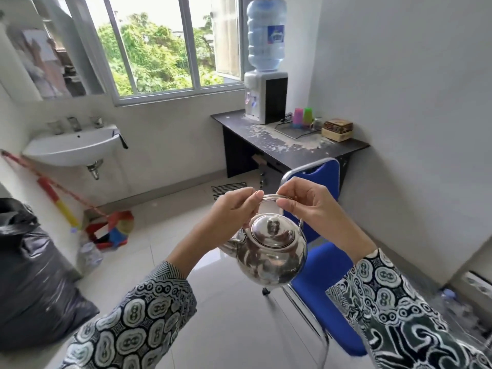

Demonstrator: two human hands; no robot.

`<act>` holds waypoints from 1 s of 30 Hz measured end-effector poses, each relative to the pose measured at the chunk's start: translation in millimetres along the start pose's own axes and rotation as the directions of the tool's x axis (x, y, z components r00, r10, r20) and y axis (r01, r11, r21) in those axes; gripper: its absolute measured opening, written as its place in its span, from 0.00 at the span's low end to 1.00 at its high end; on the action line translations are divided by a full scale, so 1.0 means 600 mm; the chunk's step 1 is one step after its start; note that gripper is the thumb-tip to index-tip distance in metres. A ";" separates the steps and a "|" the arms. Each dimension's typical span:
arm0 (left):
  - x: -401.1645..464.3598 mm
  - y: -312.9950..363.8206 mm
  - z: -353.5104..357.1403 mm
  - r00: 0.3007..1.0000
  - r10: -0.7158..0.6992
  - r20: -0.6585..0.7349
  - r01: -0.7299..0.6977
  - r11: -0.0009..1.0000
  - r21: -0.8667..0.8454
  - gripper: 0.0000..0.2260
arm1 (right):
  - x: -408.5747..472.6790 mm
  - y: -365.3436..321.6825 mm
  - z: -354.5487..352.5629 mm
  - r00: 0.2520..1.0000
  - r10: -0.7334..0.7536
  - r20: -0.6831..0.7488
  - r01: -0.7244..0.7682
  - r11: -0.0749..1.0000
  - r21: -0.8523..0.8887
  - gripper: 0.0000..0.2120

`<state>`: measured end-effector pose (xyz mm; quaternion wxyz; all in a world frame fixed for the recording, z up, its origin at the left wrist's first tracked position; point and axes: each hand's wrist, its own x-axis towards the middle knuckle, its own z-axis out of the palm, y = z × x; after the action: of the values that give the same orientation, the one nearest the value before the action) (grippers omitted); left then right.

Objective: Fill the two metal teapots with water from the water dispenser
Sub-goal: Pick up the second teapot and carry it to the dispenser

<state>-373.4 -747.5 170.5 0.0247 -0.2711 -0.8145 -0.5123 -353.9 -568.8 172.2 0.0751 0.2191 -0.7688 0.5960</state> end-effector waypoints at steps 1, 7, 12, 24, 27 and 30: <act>0.022 -0.021 -0.020 1.000 -0.001 0.000 0.001 1.000 0.009 0.17 | 0.033 0.015 0.009 1.000 -0.012 -0.002 0.012 1.000 0.005 0.07; 0.135 -0.124 -0.124 1.000 -0.001 0.027 0.000 0.998 0.062 0.17 | 0.197 0.078 0.053 0.999 -0.042 -0.006 0.041 0.999 -0.032 0.04; 0.236 -0.205 -0.190 0.999 0.004 0.054 -0.008 0.998 0.069 0.17 | 0.322 0.126 0.072 1.000 -0.021 -0.022 0.020 0.997 -0.071 0.02; 0.564 -0.387 -0.257 0.996 0.025 0.091 -0.030 0.998 0.057 0.18 | 0.639 0.289 0.003 0.997 0.072 0.020 -0.068 0.982 -0.176 0.07; 0.662 -0.425 -0.261 0.993 0.023 0.118 -0.027 0.999 0.030 0.18 | 0.724 0.334 -0.040 0.993 0.106 0.055 -0.094 0.978 -0.189 0.07; 0.757 -0.461 -0.262 0.991 0.022 0.131 -0.027 0.999 0.037 0.17 | 0.805 0.382 -0.079 0.989 0.135 0.058 -0.122 0.973 -0.194 0.07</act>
<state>-927.1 -782.5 162.2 -0.0170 -0.3134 -0.8207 -0.4775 -890.0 -599.3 164.7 0.0296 0.1817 -0.8369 0.5154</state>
